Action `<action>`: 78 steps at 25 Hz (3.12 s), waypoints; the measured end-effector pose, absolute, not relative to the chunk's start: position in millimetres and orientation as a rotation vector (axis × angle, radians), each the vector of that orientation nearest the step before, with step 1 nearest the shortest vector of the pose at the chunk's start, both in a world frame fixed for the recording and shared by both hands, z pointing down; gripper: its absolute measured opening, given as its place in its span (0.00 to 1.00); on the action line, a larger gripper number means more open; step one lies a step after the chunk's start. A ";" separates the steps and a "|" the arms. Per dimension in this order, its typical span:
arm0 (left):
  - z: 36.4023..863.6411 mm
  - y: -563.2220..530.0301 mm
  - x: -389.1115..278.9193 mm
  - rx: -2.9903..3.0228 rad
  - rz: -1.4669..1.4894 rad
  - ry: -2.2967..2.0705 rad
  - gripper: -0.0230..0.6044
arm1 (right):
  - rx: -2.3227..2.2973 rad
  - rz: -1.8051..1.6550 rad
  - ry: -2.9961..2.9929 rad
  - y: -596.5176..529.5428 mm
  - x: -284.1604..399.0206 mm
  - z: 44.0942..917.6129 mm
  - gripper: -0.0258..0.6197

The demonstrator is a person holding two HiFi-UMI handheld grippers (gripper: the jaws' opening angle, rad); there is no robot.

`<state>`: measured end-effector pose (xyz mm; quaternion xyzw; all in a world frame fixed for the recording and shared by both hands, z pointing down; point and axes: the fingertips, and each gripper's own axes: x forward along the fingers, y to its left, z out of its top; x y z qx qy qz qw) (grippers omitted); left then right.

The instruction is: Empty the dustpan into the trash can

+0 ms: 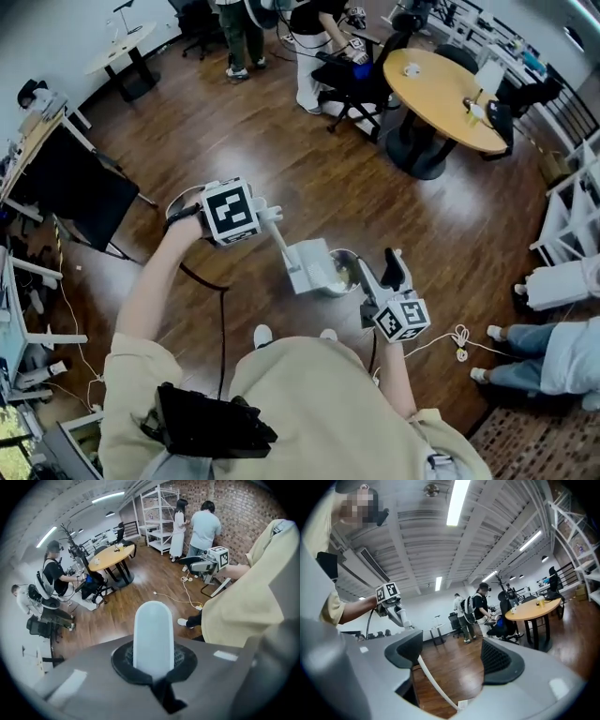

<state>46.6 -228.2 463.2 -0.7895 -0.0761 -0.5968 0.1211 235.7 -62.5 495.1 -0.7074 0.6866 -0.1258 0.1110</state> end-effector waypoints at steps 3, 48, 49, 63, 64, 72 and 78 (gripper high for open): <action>459.9 -237.5 5.9 -2.323 -1.742 -0.162 0.05 | -2.014 -0.368 2.098 -86.9 205.5 490.0 0.63; 782.2 -244.1 -315.0 -2.654 -1.988 1.603 0.05 | -1.496 -0.577 2.669 -186.3 -22.7 538.3 0.62; 788.9 -240.8 -314.5 -2.646 -2.004 1.596 0.05 | -1.509 -0.577 2.664 -184.5 -20.1 537.5 0.62; 841.1 -177.9 -330.6 -2.614 -2.123 1.571 0.06 | -1.596 -0.623 2.608 -174.1 0.5 542.4 0.62; 843.5 -172.0 -331.4 -2.637 -2.124 1.574 0.10 | -1.590 -0.622 2.611 -174.8 -0.9 543.8 0.62; 838.7 -153.4 -313.3 -2.841 -2.012 1.559 0.57 | -1.541 -0.624 2.635 -176.0 -6.3 546.6 0.62; 792.8 -168.5 -325.8 -2.852 -1.793 1.532 0.72 | -1.545 -0.623 2.634 -172.8 -7.5 544.7 0.61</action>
